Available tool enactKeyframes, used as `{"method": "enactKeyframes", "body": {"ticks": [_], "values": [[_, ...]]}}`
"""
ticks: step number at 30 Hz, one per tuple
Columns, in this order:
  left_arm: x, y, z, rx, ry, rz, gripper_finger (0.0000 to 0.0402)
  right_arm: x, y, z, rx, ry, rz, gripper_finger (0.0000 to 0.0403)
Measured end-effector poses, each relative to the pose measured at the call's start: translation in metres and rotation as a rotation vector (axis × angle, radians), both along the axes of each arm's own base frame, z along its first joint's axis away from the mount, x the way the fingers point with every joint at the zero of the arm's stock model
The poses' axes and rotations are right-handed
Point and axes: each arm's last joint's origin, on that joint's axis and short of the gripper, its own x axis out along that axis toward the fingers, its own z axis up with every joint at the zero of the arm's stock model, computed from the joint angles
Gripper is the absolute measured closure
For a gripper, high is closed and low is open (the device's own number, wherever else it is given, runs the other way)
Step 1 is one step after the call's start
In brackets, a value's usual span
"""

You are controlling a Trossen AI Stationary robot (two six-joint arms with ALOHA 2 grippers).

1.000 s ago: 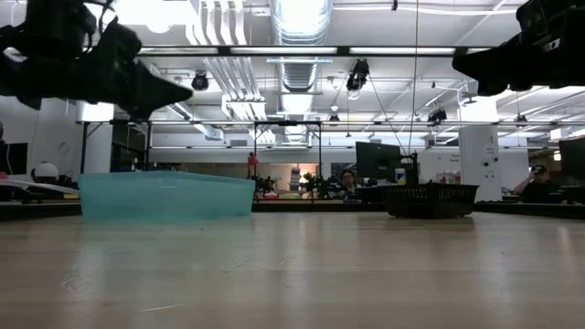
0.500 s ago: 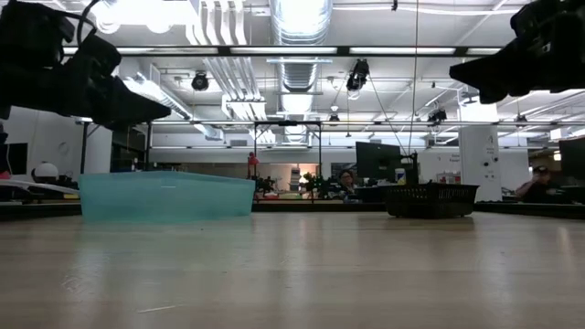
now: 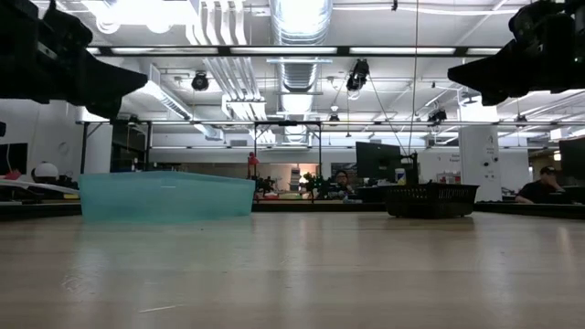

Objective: Pick and place items into bin
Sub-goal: Return to Home Position

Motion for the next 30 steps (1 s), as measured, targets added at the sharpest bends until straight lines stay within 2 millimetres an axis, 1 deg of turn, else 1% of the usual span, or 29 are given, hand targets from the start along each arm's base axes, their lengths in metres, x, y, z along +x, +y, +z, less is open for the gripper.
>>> {"method": "enactKeyframes", "body": {"ticks": [6,8,9,12,13,19,23,30], "values": [[-0.002,-0.007,0.001,0.048,-0.015,-0.018,0.0402,0.0,0.0,0.0,0.007,0.002,0.005,0.0394],[-0.002,-0.008,0.001,0.054,-0.01,-0.026,0.0402,0.0,0.001,-0.002,0.024,0.015,0.033,0.0394],[-0.001,-0.008,0.001,0.055,-0.003,-0.027,0.0401,0.0,0.001,-0.004,0.039,0.029,0.046,0.0394],[0.0,-0.008,-0.001,0.057,0.014,-0.023,0.0401,0.0,0.0,-0.009,0.151,0.058,0.002,0.0394],[0.0,-0.008,-0.001,0.057,0.017,-0.021,0.0401,0.0,0.0,-0.01,0.162,0.068,0.005,0.0394],[-0.001,-0.007,0.0,0.045,0.008,0.016,0.0401,-0.003,0.004,-0.008,0.094,0.046,0.064,0.0394],[-0.002,-0.007,0.0,0.021,0.002,0.01,0.0401,-0.006,0.004,-0.017,0.102,0.067,0.07,0.0394],[0.0,-0.008,-0.002,-0.002,0.026,-0.017,0.0401,-0.01,0.004,-0.013,0.062,0.019,0.071,0.0394]]}}
